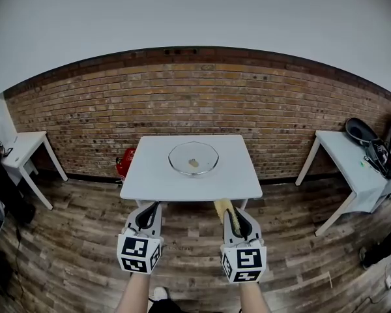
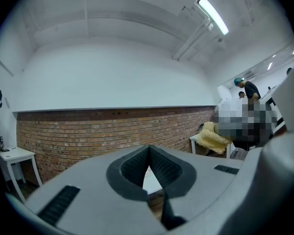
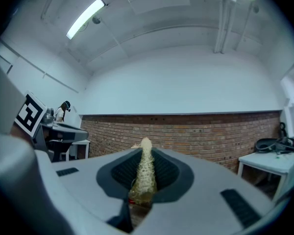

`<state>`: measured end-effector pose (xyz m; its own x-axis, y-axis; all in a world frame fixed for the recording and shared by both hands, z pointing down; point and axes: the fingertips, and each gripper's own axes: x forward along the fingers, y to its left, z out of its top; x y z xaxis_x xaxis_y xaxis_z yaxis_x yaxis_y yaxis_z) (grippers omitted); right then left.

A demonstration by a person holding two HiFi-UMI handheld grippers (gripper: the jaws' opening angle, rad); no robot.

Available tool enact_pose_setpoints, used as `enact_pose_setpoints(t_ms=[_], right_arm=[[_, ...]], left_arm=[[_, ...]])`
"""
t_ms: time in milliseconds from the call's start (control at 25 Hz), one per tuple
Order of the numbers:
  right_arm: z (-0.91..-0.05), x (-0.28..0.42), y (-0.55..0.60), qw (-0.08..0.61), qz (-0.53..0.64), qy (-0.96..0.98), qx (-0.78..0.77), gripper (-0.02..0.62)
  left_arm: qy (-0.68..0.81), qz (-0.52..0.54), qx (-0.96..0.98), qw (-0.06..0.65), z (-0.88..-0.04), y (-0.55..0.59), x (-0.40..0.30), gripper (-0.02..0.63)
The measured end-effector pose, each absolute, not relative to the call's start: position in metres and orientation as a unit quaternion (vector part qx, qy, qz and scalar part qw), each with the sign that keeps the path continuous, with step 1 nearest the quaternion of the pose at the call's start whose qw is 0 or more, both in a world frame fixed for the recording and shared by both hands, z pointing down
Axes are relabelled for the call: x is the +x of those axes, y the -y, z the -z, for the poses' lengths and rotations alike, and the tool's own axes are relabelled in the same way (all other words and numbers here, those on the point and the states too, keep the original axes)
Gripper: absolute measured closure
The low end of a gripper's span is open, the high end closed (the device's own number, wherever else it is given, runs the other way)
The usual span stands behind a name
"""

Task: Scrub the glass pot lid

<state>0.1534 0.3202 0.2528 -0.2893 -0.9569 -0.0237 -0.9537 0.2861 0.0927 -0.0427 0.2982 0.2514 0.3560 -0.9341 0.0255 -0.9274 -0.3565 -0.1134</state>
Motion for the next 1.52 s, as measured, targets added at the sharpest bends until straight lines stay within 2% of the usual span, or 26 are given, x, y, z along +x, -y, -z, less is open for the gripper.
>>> enact_pose_setpoints(t_ms=[480, 1520], right_arm=[[-0.253, 0.163, -0.291, 0.008, 0.060, 0.797, 0.601, 0.537], [-0.268, 0.100, -0.109, 0.031, 0.054, 0.787, 0.614, 0.537]], left_arm=[[-0.556, 0.035, -0.828, 0.057, -0.252, -0.265, -0.030, 0.595], [-0.546, 0.038, -0.836, 0.029, -0.280, -0.081, -0.093, 0.595]])
